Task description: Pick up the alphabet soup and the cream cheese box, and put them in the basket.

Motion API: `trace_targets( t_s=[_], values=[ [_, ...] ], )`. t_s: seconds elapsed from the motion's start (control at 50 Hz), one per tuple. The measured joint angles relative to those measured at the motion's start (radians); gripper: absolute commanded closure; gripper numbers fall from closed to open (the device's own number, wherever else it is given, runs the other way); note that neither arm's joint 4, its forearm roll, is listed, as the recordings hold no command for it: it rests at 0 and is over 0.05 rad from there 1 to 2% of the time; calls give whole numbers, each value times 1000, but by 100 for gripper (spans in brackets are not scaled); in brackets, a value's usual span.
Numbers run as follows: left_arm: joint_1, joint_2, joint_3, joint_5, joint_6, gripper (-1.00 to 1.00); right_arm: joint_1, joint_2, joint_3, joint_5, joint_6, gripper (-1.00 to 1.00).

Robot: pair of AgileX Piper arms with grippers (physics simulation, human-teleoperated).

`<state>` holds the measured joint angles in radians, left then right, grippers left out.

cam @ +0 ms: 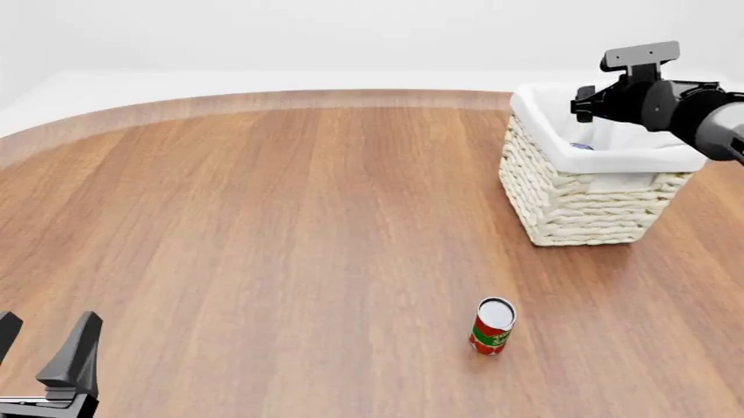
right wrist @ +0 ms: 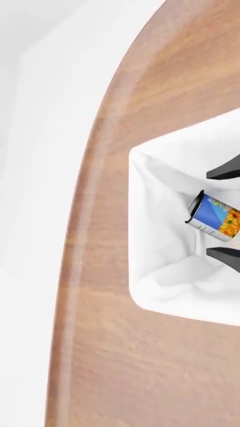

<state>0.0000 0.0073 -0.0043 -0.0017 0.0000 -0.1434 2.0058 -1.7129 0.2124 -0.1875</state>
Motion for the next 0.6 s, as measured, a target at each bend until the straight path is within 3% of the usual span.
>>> trace_targets(
  t_s=[0.6],
  values=[
    [0, 0, 0, 0, 0, -100, 36, -208, 280, -182, 22, -100]
  ],
)
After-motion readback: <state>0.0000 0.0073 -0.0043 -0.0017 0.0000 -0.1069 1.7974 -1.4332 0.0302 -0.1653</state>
